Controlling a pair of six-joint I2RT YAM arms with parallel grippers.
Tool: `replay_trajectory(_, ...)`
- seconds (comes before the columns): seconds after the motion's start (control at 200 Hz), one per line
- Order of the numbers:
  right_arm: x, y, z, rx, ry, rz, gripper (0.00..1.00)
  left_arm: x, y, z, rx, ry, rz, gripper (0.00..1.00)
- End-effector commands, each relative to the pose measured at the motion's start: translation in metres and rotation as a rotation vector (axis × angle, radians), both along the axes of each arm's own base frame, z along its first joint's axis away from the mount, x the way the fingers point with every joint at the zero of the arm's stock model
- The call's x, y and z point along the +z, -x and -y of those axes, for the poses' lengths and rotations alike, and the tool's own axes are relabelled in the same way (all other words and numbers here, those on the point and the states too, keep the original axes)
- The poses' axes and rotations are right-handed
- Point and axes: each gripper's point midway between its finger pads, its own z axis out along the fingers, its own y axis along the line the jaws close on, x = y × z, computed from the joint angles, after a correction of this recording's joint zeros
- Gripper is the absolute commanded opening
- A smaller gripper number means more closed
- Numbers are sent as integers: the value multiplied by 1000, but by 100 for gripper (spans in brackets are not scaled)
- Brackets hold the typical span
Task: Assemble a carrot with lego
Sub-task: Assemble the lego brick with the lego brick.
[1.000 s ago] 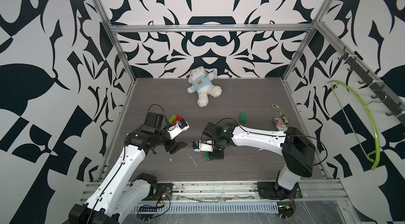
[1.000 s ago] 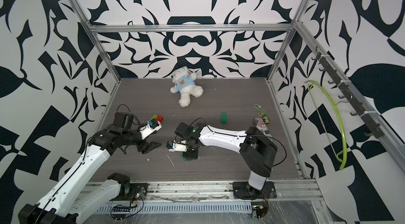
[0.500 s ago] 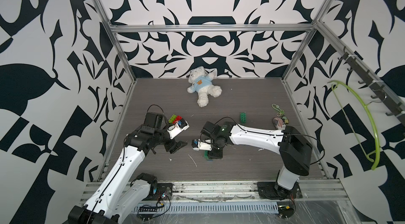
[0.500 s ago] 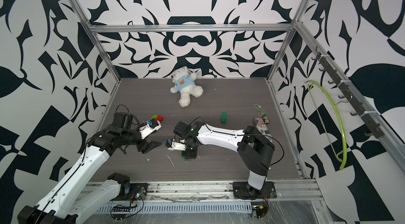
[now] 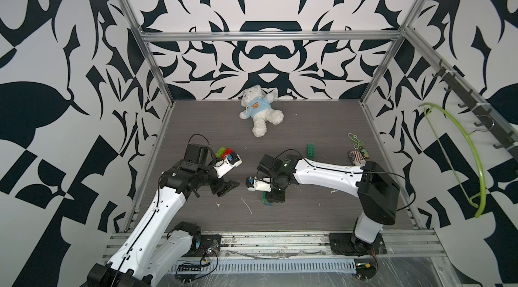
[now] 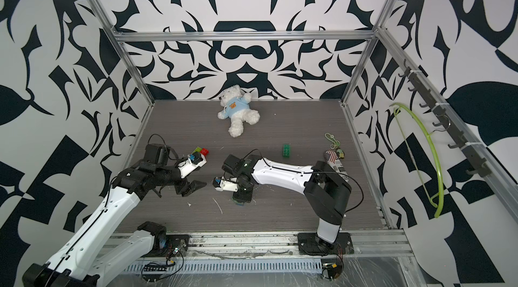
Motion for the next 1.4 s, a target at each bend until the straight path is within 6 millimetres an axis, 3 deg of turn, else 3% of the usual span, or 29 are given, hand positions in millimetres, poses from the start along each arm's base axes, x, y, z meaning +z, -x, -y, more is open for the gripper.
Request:
replay_trajectory(0.0,13,-2,-8,-17,-47,15,34,-3,2,1,1,5,-11,78)
replay_trajectory(0.97,-12,7,9,-35,-9,-1,34,-4,1,1,10,8,-17,78)
replay_trajectory(1.395,2,4,6,-47,-55,-7,34,-3,1,1,12,12,-16,78)
